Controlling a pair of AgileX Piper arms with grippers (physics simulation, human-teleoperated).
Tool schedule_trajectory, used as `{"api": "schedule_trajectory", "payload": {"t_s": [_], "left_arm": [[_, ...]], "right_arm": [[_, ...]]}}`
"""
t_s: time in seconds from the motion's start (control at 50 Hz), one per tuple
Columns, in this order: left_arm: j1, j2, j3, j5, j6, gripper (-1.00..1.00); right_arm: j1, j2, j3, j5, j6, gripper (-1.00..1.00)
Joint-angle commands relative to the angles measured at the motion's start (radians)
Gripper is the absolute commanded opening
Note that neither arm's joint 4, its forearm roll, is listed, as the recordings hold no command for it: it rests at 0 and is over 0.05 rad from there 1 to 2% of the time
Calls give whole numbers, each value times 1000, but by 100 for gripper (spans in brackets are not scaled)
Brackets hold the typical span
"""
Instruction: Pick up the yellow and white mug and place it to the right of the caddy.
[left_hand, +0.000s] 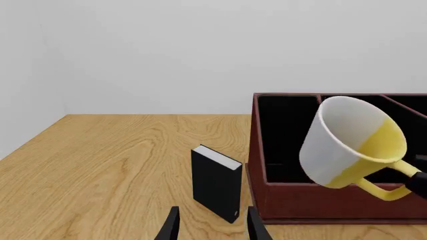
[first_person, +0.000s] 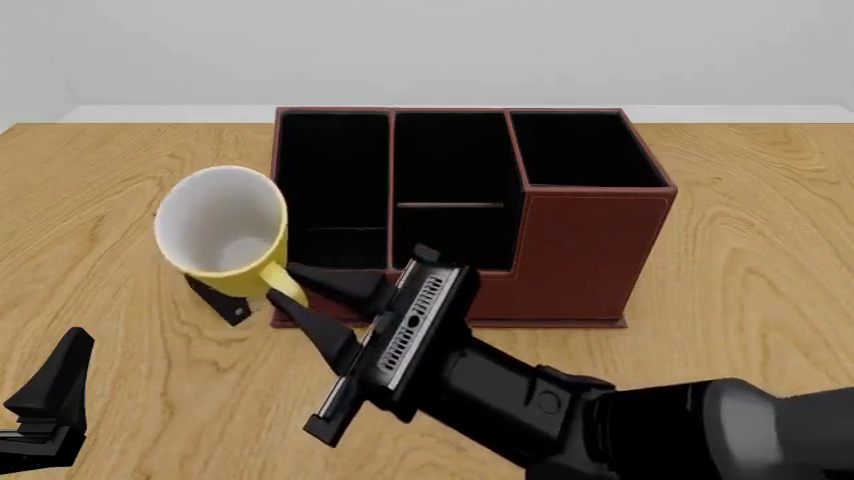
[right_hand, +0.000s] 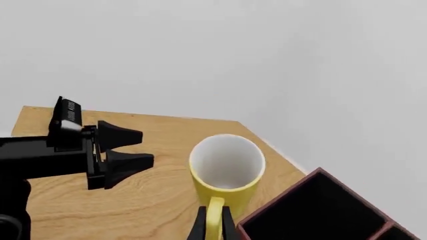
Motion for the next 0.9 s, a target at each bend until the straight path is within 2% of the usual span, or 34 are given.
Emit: {"api": "schedule_trajectory", "payload": {"t_s": [0.02, 0.9], "left_arm": [[0, 0, 0, 0, 0, 100], [0, 0, 0, 0, 0, 100]], "right_arm": [[-6, -130, 30, 43, -7, -100], [-57, -410, 132, 132, -85, -100]]}}
